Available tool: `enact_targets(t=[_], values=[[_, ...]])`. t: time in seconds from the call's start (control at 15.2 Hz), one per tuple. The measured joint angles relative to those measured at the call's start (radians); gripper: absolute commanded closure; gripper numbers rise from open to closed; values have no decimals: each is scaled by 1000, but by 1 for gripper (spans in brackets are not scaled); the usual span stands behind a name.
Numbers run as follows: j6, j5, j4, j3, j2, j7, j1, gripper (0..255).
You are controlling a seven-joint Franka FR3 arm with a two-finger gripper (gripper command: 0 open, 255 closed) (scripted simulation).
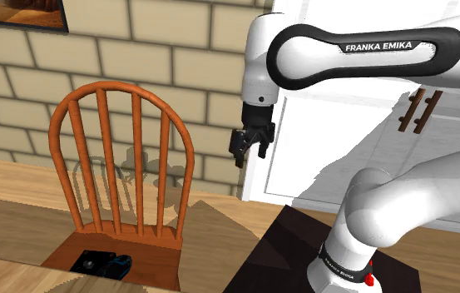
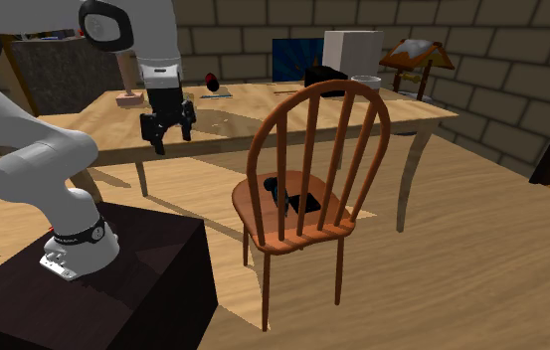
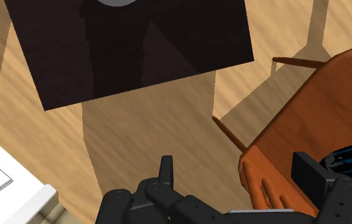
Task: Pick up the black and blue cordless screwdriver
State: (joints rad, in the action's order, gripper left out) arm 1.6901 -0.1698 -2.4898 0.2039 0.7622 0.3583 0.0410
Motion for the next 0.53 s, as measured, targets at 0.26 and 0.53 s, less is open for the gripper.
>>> enact_targets(t=[0.26, 0.53], values=[[123, -74, -47, 75, -55, 97, 16, 0], [249, -135, -63, 147, -140, 185, 24, 0]])
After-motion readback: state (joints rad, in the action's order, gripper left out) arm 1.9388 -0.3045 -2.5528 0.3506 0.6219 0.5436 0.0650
